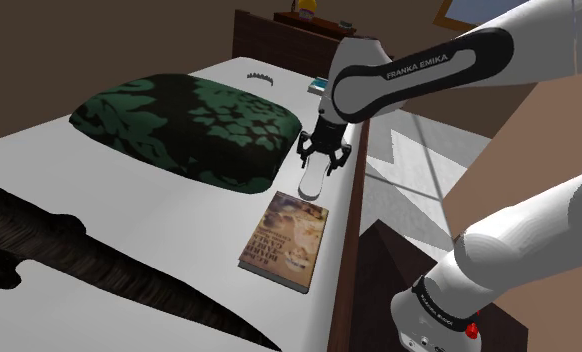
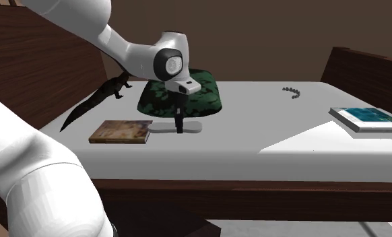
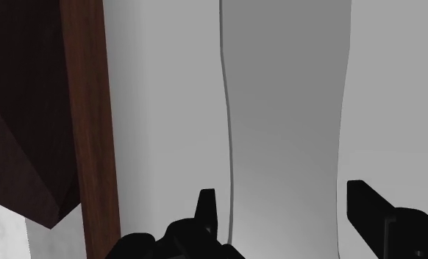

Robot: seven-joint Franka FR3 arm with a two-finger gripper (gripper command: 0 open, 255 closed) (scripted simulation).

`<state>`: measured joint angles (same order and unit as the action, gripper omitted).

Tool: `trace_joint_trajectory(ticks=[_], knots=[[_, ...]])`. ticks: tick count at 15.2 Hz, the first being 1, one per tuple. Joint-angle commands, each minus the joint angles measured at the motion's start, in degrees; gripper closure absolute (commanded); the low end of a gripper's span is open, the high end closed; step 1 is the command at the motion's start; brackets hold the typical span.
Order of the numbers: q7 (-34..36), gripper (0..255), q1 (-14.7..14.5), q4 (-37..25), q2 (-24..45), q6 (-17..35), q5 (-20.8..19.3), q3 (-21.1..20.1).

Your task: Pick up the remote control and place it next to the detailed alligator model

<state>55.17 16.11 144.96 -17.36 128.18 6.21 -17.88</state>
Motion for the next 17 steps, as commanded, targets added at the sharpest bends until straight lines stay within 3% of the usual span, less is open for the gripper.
trace_joint_trajectory(ticks=[1, 17], knots=[[-0.3, 255, 0.0, -0.9, -0.8, -1.8, 0.1, 0.3], [-0.9, 255, 0.0, -9.4, -5.9, -15.2, 0.2, 1.7]])
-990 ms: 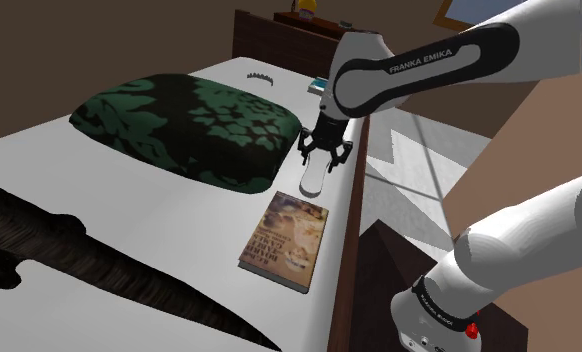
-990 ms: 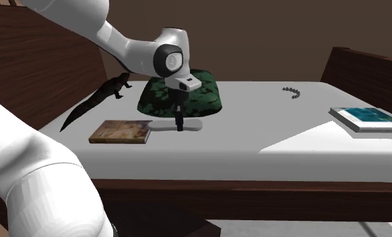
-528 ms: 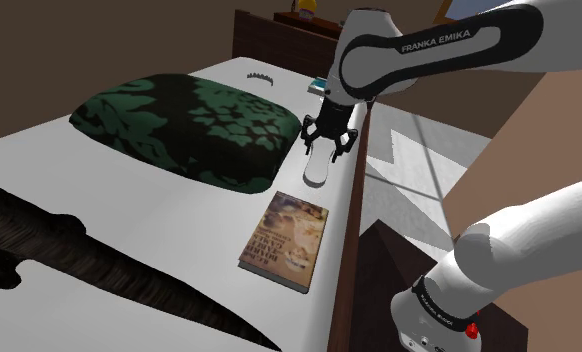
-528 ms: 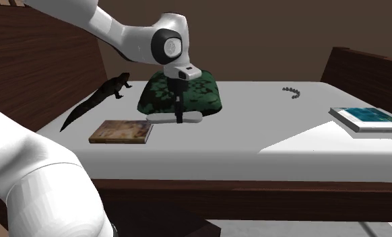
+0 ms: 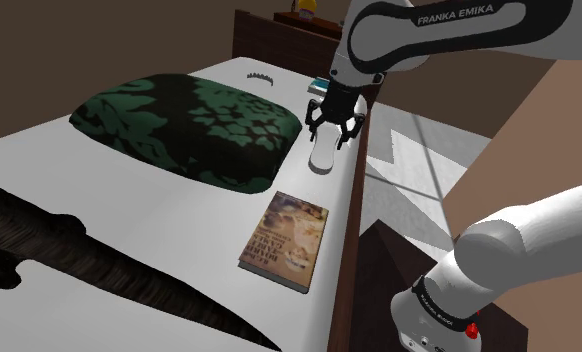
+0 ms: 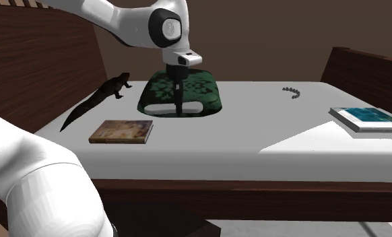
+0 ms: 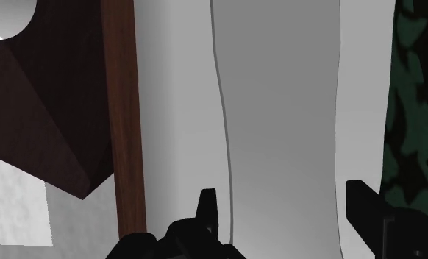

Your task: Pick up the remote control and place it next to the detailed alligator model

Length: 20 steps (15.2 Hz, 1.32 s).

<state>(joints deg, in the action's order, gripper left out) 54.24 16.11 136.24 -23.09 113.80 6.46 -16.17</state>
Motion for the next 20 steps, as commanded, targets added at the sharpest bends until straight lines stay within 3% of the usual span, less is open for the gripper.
trace_joint_trajectory(ticks=[1, 10, 20], knots=[[0.0, 255, 0.0, -1.3, -0.4, -1.7, 0.0, 0.1], [0.0, 255, 0.1, -6.8, -1.4, -8.2, -0.3, 0.7], [10.7, 255, -6.6, -0.6, -11.8, -11.3, 6.6, -7.1]])
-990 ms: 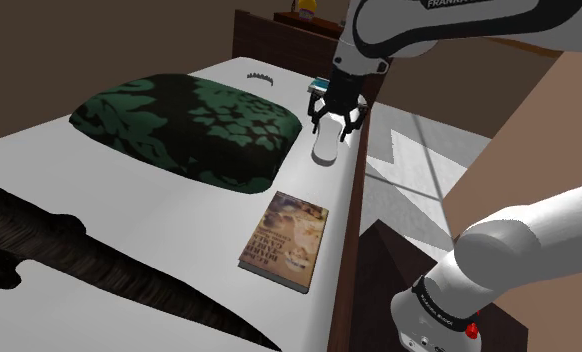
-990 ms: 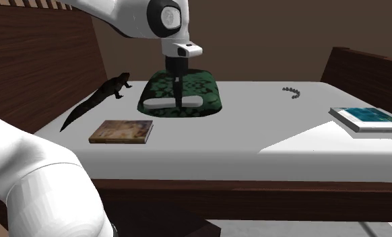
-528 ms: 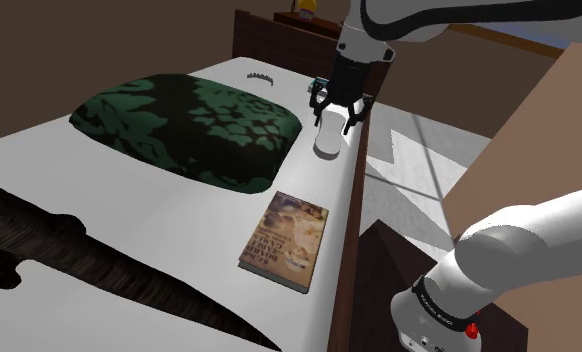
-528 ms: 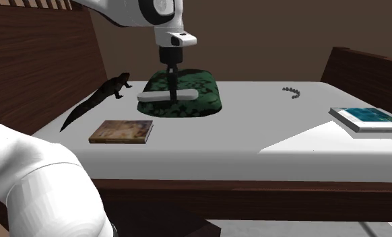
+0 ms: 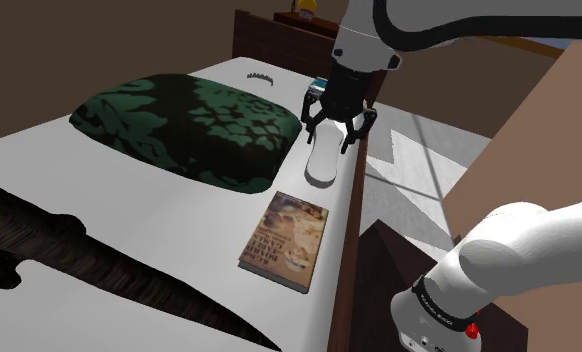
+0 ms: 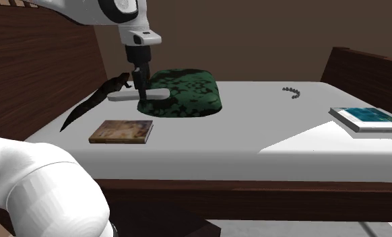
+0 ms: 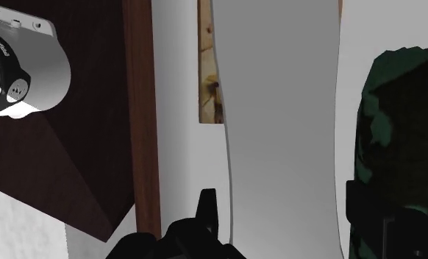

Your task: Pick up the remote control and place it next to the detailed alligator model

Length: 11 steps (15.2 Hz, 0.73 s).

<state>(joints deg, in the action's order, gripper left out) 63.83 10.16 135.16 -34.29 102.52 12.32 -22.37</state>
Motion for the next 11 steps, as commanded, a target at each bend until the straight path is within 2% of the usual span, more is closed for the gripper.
trace_joint_trajectory(ticks=[1, 11], knots=[[2.3, 255, -1.3, 0.8, -1.4, -0.3, 1.4, -1.8], [15.3, 255, -7.4, -0.2, -5.4, -3.0, 8.7, -11.8]])
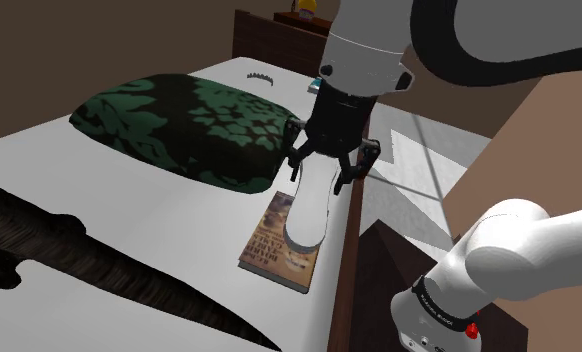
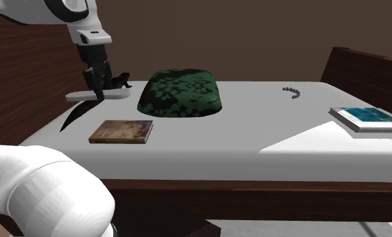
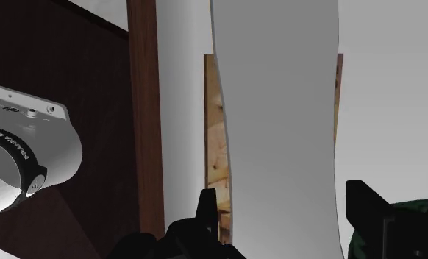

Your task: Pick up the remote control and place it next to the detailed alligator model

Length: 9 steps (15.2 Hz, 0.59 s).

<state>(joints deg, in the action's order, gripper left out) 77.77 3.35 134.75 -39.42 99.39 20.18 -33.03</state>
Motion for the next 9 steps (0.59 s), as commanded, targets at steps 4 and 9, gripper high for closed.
trace_joint_trajectory(ticks=[4, 9], knots=[[7.0, 255, -2.2, -2.0, -0.1, -0.4, 3.3, -5.8], [14.2, 255, -3.0, -6.1, 1.6, -0.6, 5.7, -12.2]])
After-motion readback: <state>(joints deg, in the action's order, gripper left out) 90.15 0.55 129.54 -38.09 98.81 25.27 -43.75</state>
